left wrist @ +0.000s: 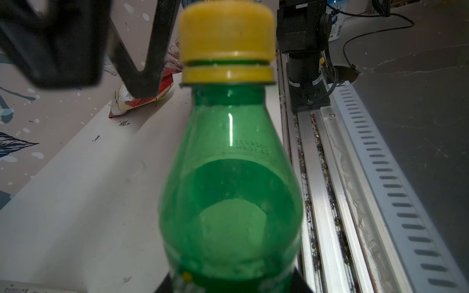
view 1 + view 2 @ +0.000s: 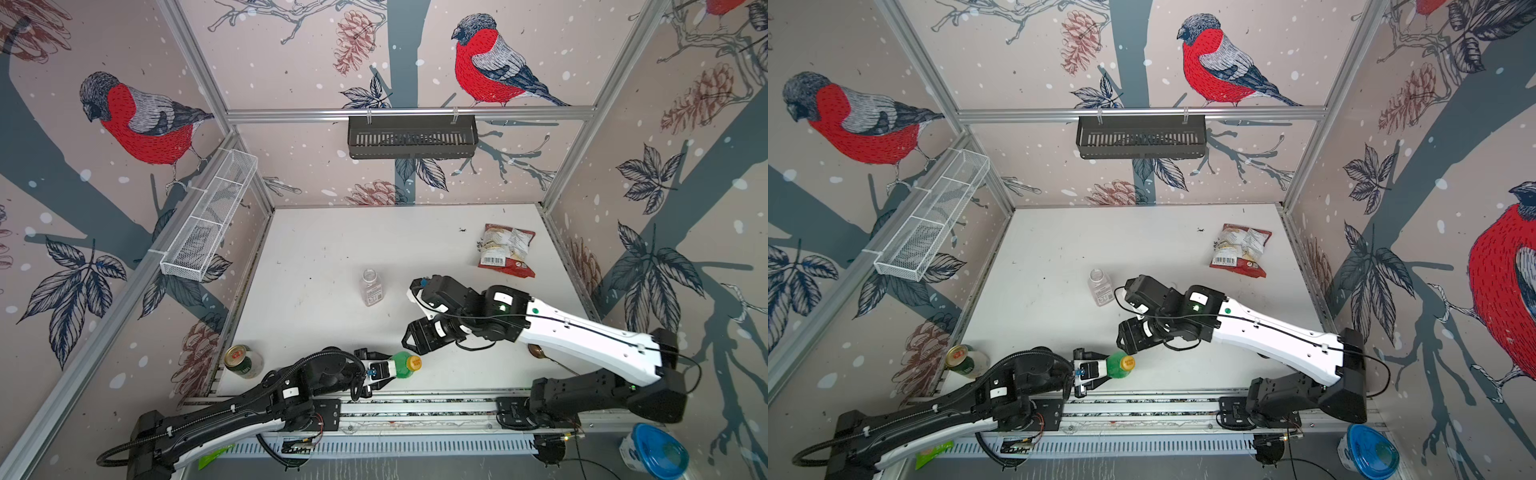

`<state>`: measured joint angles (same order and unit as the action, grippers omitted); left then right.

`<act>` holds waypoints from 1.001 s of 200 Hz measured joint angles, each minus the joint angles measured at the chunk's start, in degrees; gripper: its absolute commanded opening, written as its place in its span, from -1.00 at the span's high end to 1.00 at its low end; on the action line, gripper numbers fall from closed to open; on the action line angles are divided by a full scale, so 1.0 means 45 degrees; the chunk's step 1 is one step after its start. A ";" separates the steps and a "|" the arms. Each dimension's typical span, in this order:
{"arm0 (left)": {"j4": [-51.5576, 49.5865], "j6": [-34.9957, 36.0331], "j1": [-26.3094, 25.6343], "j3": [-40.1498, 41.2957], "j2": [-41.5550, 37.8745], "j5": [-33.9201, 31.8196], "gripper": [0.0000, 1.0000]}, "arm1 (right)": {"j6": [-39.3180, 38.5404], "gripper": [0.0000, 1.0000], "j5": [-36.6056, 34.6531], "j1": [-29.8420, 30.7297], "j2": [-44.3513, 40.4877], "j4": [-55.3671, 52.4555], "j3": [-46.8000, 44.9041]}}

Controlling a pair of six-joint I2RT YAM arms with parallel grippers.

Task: Screw on the bottle caps
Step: Screw the bottle cap onto the plastic bottle.

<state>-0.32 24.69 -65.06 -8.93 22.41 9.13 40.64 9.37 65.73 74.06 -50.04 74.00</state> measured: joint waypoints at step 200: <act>0.0228 0.0117 -0.0024 0.0000 0.0325 0.0481 0.89 | -1.3673 0.12 -0.4541 0.4498 -0.0908 0.0170 -0.1001</act>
<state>0.71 25.21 -65.17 -8.93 23.88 11.29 -20.88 -11.07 85.97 69.97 -49.28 69.49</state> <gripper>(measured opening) 0.388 0.450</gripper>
